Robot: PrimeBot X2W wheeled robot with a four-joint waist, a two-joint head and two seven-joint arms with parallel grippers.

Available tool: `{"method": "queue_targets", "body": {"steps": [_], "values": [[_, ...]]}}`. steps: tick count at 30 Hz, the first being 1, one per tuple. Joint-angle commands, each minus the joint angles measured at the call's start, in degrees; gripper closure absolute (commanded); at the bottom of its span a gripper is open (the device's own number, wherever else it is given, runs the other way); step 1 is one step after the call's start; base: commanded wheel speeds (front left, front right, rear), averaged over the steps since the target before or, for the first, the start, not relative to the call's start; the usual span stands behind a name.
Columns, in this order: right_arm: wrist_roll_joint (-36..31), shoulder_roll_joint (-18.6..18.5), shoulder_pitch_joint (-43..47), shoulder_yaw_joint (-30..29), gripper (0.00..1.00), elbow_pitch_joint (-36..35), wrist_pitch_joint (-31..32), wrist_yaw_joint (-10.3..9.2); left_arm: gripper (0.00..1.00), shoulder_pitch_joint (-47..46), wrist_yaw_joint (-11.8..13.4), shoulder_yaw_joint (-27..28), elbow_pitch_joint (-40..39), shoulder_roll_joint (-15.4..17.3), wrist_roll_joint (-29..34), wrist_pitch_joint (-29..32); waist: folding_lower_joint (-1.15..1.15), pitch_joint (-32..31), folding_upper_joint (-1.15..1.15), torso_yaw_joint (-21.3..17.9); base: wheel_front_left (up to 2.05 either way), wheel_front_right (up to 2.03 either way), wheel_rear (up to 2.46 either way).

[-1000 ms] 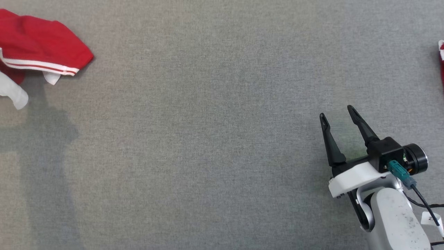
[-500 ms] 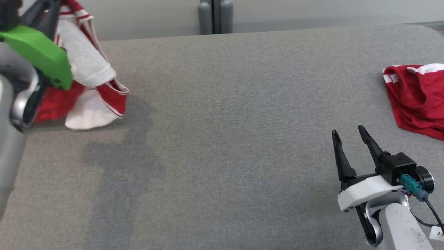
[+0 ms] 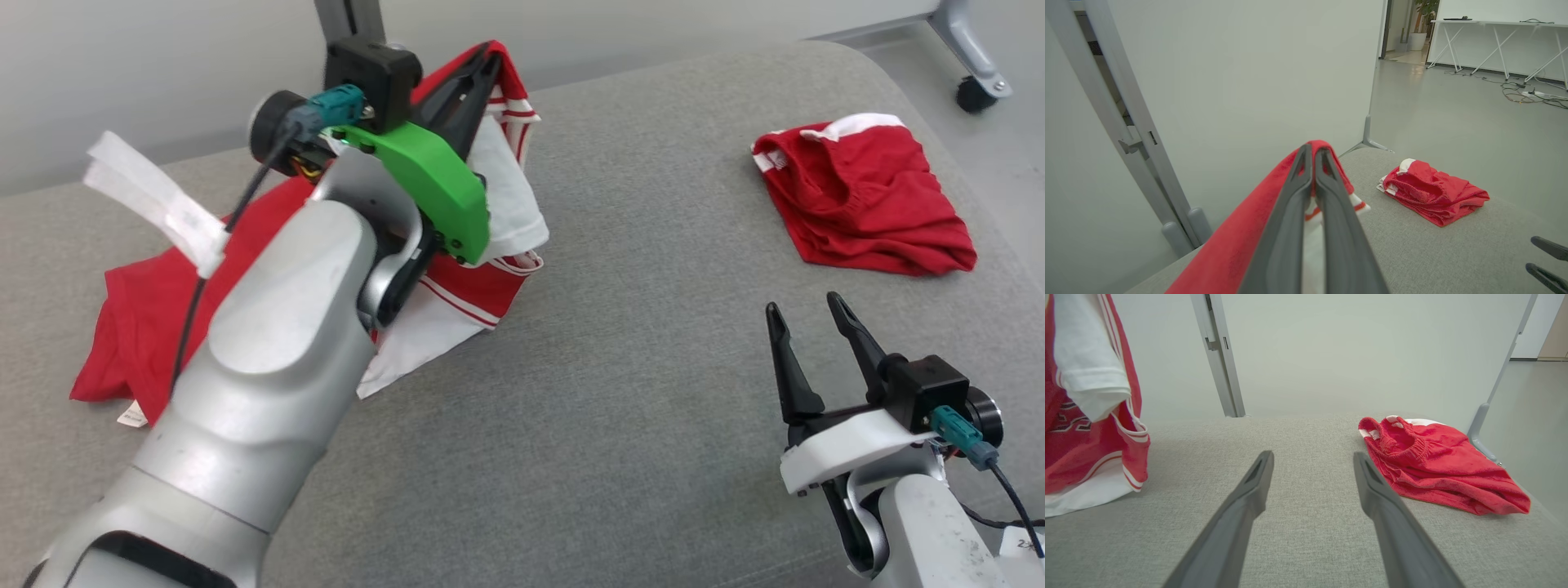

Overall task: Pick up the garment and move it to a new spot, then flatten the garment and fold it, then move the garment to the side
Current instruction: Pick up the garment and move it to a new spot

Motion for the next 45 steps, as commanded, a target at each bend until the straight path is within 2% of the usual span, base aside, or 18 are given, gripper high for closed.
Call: {"method": "queue_targets", "body": {"steps": [1,5,8,9,10,11,15,20,28,34,39,45], "values": [[0.63,-0.21,-0.94,0.42,0.0,0.01,-0.23,-0.09,1.0,-0.94,0.13,-0.33,1.99,-0.98,0.28,-1.3,0.0,2.77,-0.01,-4.57,0.0,0.0,0.0],[1.29,-0.21,-2.01,1.41,0.0,0.3,-0.23,-0.09,1.0,-1.07,-0.05,-2.66,7.31,-4.16,-0.4,-4.29,0.0,5.22,-0.01,-7.56,0.0,0.0,0.0],[1.8,-0.17,-2.47,1.68,0.0,0.68,-0.24,-0.09,1.0,-0.95,-0.22,-5.83,10.89,-4.91,-0.57,-5.25,0.0,6.79,-0.01,-8.92,0.0,0.0,0.0],[2.0,-0.17,-2.47,1.81,0.0,0.87,-0.24,-0.09,0.88,-0.9,-0.23,-6.86,11.84,-4.97,-0.33,-5.59,0.0,7.18,-0.01,-9.17,0.0,0.0,0.0],[2.24,-0.18,-2.55,1.89,0.0,1.09,-0.23,-0.09,0.41,-0.62,-0.25,-8.1,12.89,-5.06,-0.28,-5.8,0.0,7.59,-0.01,-9.37,0.0,0.0,0.0],[2.36,-0.18,-2.7,2.02,0.0,1.16,-0.23,-0.09,0.0,-0.12,-0.27,-9.2,13.1,-5.13,-1.03,-6.08,0.0,7.92,-0.01,-9.51,0.0,0.0,0.0],[2.84,-0.19,-2.93,2.16,0.0,1.65,-0.23,-0.09,0.0,1.55,0.44,-13.32,13.43,-5.15,-3.98,-7.08,0.0,8.82,-0.01,-9.27,0.0,0.0,0.0],[2.7,-0.18,-3.0,1.87,0.0,2.15,-0.23,-0.09,0.0,2.05,1.53,-17.37,13.3,-5.14,-6.48,-9.31,0.0,9.15,-0.01,-7.18,0.0,0.0,0.0],[0.65,-0.22,-2.42,0.25,0.0,2.52,-0.23,-0.09,0.0,3.87,2.44,-19.09,14.05,-5.18,-7.83,-14.6,0.0,7.08,-0.01,-2.54,0.0,0.0,0.0],[-1.25,-0.21,-1.27,-1.46,0.0,2.27,-0.23,-0.09,0.0,7.16,3.82,-14.19,11.97,-3.96,-5.79,-15.67,0.0,3.6,-0.01,0.97,0.0,0.0,0.0],[-2.6,-0.22,0.21,-2.54,0.0,2.43,-0.23,-0.09,0.0,15.29,5.88,-5.66,4.21,-1.47,-1.42,-15.6,0.0,-0.07,-0.01,4.0,0.0,0.0,0.0],[-3.24,-0.22,2.8,-3.27,0.0,3.06,-0.24,-0.09,0.0,27.01,6.76,2.66,-1.9,0.23,2.72,-15.58,0.0,-4.66,-0.01,7.18,0.0,0.0,0.0]]}}
